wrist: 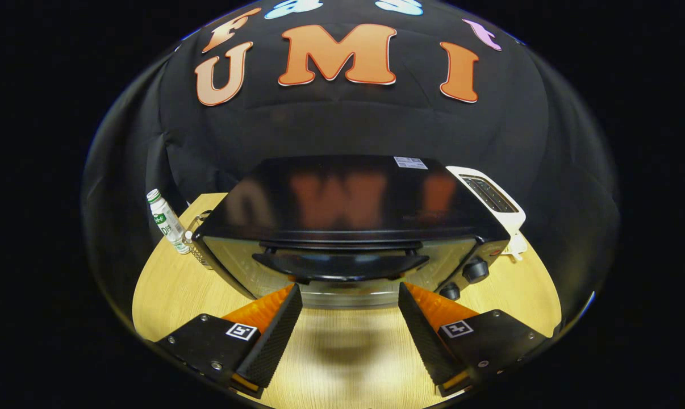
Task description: Open the toaster oven, put the food inside, and close the toaster oven door.
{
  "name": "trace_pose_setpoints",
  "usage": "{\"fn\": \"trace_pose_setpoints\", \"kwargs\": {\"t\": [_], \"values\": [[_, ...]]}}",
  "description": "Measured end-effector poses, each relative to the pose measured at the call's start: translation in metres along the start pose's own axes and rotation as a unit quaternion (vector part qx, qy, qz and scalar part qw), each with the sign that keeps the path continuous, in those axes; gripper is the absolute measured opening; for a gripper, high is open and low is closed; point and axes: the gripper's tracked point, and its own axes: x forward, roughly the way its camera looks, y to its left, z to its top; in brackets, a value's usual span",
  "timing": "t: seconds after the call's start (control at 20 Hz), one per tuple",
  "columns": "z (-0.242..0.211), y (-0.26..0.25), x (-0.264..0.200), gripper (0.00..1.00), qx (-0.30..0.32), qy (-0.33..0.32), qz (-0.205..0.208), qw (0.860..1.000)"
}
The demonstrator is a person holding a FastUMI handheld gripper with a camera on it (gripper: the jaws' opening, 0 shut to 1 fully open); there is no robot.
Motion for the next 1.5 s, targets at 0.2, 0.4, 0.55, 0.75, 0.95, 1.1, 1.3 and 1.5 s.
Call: {"fn": "trace_pose_setpoints", "kwargs": {"t": [0.2,0.4,0.55,0.75,0.95,1.1,1.3,1.5], "values": [[0.006,0.002,-0.004,1.00,0.010,0.004,0.001,1.000],[0.006,-0.002,-0.012,1.00,0.001,0.007,-0.002,1.000],[0.008,-0.005,-0.031,1.00,0.012,0.003,0.001,1.000],[0.040,-0.019,-0.058,1.00,0.029,-0.033,0.001,0.999],[0.095,-0.044,-0.092,1.00,0.027,-0.087,-0.009,0.996],[0.142,-0.066,-0.123,1.00,0.036,-0.129,-0.018,0.991],[0.181,-0.090,-0.172,1.00,0.011,-0.174,-0.031,0.984],[0.204,-0.097,-0.209,1.00,0.016,-0.207,-0.027,0.978]]}}
